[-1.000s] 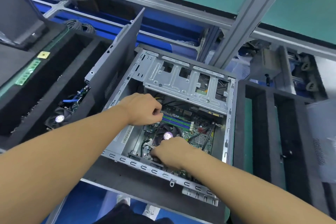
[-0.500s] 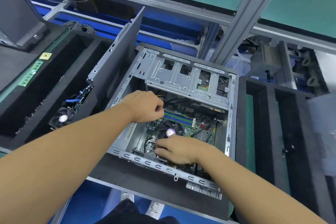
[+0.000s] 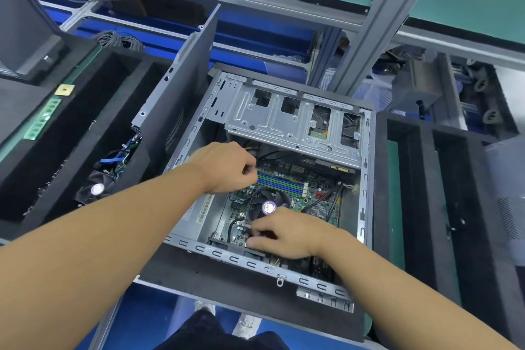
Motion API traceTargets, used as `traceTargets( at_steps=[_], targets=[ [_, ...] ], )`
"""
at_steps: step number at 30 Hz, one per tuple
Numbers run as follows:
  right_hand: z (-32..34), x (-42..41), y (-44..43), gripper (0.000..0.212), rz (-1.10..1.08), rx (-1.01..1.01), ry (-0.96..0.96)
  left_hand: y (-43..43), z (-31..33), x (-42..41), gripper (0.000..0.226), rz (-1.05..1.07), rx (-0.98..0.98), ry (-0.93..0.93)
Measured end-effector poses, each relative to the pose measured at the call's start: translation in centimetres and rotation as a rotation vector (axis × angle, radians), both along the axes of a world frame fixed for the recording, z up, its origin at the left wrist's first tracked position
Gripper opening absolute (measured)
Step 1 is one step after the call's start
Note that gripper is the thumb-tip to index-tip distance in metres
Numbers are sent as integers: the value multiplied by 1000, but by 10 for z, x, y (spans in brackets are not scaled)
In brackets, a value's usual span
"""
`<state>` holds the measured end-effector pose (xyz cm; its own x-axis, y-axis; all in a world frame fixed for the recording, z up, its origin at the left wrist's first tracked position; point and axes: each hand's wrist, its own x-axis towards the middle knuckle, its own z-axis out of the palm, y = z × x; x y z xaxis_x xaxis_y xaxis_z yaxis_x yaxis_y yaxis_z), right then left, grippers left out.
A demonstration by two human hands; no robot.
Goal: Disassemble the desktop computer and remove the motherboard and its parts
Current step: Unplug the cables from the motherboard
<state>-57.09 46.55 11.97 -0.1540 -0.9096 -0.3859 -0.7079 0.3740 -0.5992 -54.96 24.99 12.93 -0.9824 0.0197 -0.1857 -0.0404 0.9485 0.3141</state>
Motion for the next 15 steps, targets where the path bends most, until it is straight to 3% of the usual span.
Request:
traceTargets(
  at_steps=[3, 7, 10, 15],
  targets=[
    [1, -1, -1, 54, -169, -3, -186, 0, 2, 0, 28, 0, 7, -9],
    [3, 12, -16, 35, -193, -31, -207, 0, 4, 0, 28, -11, 1, -19],
    [3, 7, -11, 26, -179, 80, -244, 0, 5, 0, 28, -14, 8, -27],
    [21, 1, -2, 26, -117, 107, -339, 0, 4, 0, 28, -27, 14, -24]
  ],
)
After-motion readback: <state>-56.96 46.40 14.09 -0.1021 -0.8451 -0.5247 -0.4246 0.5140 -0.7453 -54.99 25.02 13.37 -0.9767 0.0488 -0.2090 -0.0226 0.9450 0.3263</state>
